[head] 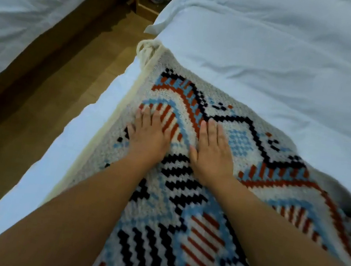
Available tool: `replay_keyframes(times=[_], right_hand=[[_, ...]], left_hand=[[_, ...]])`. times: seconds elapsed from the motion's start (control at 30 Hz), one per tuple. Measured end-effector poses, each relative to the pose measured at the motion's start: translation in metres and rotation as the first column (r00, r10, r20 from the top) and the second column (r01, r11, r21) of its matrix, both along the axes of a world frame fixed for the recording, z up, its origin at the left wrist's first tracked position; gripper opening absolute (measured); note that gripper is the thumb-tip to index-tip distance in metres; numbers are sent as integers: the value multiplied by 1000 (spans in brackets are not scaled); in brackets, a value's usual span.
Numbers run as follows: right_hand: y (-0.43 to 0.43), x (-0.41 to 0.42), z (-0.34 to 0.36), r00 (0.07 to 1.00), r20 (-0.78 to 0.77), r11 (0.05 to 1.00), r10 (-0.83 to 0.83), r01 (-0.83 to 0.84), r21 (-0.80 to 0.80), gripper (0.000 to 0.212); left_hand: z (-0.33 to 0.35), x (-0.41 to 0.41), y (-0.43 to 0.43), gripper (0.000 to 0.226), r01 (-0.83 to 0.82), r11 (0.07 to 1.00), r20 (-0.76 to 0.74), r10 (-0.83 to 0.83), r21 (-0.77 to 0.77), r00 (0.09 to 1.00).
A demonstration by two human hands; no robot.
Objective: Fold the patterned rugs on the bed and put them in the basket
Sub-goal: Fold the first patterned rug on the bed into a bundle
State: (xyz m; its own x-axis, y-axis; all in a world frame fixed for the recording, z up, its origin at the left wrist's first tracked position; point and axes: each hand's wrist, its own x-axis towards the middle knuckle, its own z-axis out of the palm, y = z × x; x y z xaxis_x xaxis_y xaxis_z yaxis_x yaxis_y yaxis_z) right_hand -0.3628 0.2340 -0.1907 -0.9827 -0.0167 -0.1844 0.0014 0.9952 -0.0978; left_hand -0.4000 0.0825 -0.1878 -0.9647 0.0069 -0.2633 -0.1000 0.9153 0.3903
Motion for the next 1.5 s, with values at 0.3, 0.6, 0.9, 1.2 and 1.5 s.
replay_keyframes(times=[0.3, 0.6, 0.9, 1.2, 1.5], right_hand=[[77, 139, 56, 999, 18, 998, -27, 26, 51, 64], [228, 328, 115, 993, 86, 997, -76, 74, 28, 62], [362, 443, 128, 943, 242, 973, -229, 223, 55, 64], [426, 466, 102, 897, 254, 930, -361, 367, 27, 71], [519, 426, 63, 944, 283, 986, -166, 161, 42, 96]], left_hand=[[38, 148, 80, 61, 187, 982, 42, -186, -19, 982], [89, 323, 240, 63, 314, 949, 79, -315, 26, 946], [113, 425, 350, 58, 458, 887, 100, -461, 61, 882], [84, 436, 424, 60, 587, 809, 200, -579, 21, 791], [58, 413, 506, 71, 534, 836, 232, -499, -123, 835]])
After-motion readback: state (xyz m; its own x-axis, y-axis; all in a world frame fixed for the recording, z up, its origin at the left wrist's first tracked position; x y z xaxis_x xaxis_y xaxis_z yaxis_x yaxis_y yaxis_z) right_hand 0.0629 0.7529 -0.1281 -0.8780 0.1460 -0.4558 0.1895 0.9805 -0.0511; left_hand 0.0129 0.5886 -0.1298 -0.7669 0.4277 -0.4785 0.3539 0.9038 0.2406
